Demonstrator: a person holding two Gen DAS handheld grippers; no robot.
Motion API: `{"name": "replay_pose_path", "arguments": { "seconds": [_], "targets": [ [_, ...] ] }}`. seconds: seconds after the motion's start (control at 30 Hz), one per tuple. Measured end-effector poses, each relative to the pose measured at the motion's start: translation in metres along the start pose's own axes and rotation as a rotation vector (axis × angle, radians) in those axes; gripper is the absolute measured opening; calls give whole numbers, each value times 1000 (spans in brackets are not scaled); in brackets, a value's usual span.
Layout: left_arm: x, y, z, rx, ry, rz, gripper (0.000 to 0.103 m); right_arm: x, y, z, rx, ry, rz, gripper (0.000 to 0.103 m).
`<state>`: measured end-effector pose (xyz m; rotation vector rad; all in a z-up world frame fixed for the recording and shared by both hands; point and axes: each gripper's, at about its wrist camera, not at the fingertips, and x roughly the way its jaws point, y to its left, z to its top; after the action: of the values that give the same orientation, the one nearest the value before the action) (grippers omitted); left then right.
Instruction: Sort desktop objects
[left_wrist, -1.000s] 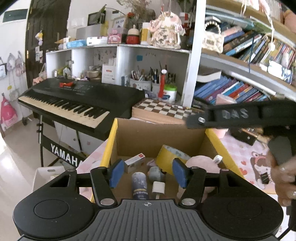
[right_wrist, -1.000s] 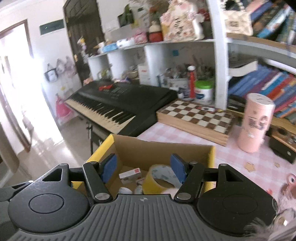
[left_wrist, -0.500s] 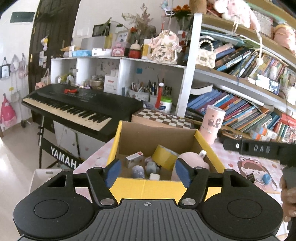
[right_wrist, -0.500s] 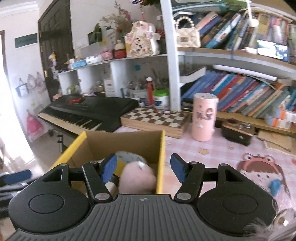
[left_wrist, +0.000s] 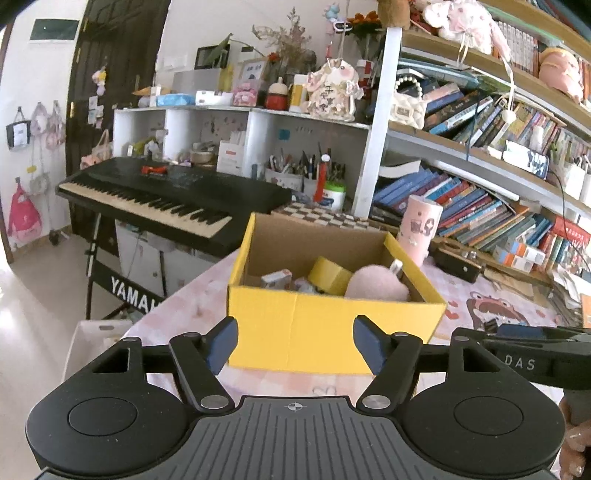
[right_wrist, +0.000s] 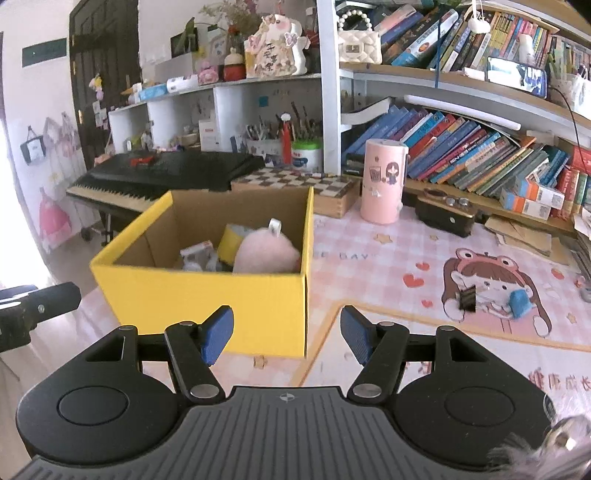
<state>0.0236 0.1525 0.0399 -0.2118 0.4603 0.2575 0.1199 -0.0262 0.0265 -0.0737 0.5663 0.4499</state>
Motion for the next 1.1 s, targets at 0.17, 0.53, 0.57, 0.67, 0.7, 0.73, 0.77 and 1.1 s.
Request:
{"name": "replay_pose_path", "arguments": {
  "seconds": [0.17,0.53,0.57,0.67,0.7,0.73,0.77,1.1],
  "targets": [
    [-14,-3,-20,11,14,28,76,-14,11,-20,-44,12,8,64],
    [-36,-7,-47,15,72,22,77,-41,18,-52,-64,53,29,67],
    [-38,-9,-49,20,76,15,78,-43,18,-56,-62,57,26,67],
    [-42,-12,-55,31,89,-6,78,-50,17,-65,-55,72,16,68],
    [-43,-14,-57,34,94,-12,78,-52,16,-68,-51,78,10,68],
    [-43,-15,-58,37,99,-18,78,-54,15,-72,-45,84,4,68],
    [-44,-17,-60,41,105,-26,78,-56,13,-74,-40,88,-2,68],
    [-41,-42,-69,97,142,-129,78,-76,-13,-93,40,113,-103,69]
  ]
}}
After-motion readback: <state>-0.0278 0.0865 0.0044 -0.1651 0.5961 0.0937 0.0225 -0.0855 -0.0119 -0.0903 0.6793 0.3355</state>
